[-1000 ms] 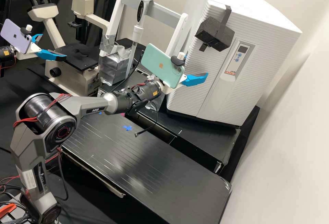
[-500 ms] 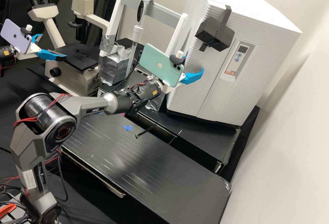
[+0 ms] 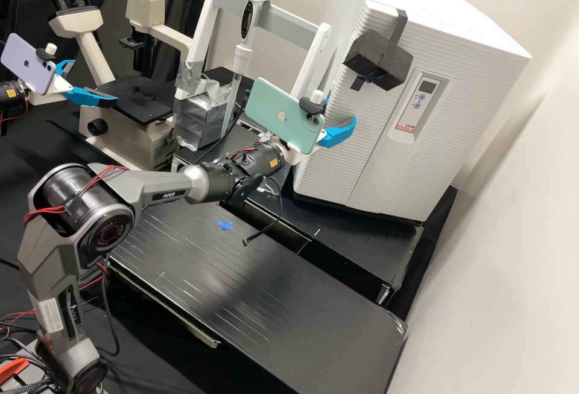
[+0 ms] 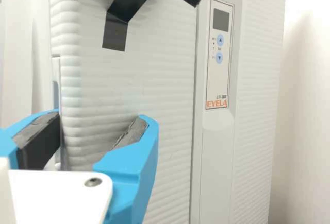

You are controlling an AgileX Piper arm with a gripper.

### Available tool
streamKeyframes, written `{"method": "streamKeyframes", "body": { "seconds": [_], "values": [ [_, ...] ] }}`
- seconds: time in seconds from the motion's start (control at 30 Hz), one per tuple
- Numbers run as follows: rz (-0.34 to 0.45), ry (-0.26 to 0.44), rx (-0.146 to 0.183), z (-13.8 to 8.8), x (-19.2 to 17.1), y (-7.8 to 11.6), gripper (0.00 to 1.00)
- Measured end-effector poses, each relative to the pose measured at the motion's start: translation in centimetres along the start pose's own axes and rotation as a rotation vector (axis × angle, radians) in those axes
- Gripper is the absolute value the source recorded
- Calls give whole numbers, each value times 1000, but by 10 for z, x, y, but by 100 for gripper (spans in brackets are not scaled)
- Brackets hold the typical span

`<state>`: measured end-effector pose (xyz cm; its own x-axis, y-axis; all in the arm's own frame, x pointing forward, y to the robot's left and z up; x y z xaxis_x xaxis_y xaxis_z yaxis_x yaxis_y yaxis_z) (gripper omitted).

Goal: Open the door

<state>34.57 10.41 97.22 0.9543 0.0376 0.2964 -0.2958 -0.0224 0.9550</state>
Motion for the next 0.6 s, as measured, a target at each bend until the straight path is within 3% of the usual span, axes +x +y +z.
{"method": "streamKeyframes", "body": {
  "seconds": [0.27,0.6],
  "values": [
    [-3,3,10,8,-4,1,0],
    [7,27,24,24,-21,17,0]
  ]
}}
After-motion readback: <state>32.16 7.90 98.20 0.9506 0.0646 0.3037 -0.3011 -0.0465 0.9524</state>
